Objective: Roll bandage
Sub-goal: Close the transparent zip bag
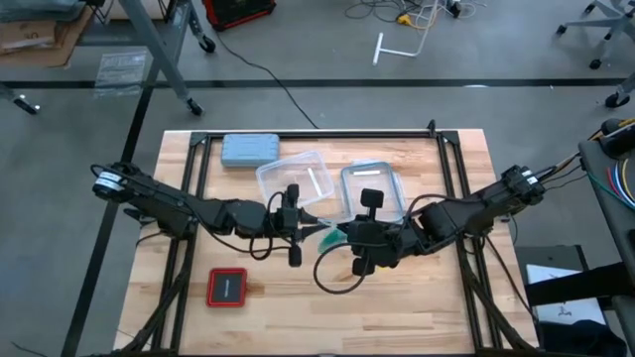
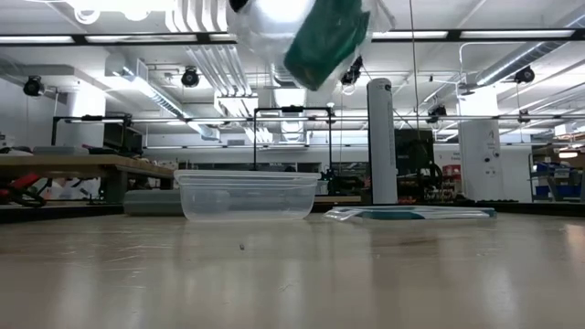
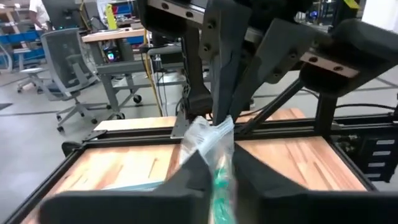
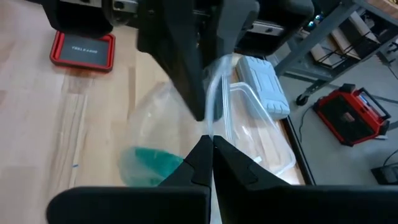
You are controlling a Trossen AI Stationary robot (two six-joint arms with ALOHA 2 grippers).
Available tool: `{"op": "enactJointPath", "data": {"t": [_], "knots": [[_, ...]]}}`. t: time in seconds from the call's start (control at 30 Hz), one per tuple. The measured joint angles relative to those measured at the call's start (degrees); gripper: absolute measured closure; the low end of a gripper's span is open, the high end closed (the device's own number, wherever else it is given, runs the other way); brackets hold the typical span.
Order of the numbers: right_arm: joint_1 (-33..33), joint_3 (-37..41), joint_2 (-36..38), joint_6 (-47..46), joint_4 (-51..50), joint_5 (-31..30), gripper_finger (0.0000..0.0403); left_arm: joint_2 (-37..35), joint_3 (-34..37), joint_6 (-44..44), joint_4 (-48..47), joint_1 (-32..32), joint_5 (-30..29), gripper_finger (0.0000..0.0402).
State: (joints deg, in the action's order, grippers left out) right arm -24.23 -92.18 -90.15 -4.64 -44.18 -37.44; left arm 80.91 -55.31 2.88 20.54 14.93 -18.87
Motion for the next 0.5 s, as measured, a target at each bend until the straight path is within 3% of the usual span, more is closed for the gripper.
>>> {"op": "enactJointPath", "data": {"t": [0.23, 0.5], "knots": [[0.36, 0.00, 1.05, -7.48, -1.82, 8.19, 0.0387, -0.06, 0.00, 3.28, -0.34, 0.01, -0.09, 0.0400], [-0.61, 0.01, 4.12, -13.81, -8.52, 10.08, 0.0326, -0.22, 0.00, 5.00, -0.68, 0.15, 0.68, 0.0401]]}}
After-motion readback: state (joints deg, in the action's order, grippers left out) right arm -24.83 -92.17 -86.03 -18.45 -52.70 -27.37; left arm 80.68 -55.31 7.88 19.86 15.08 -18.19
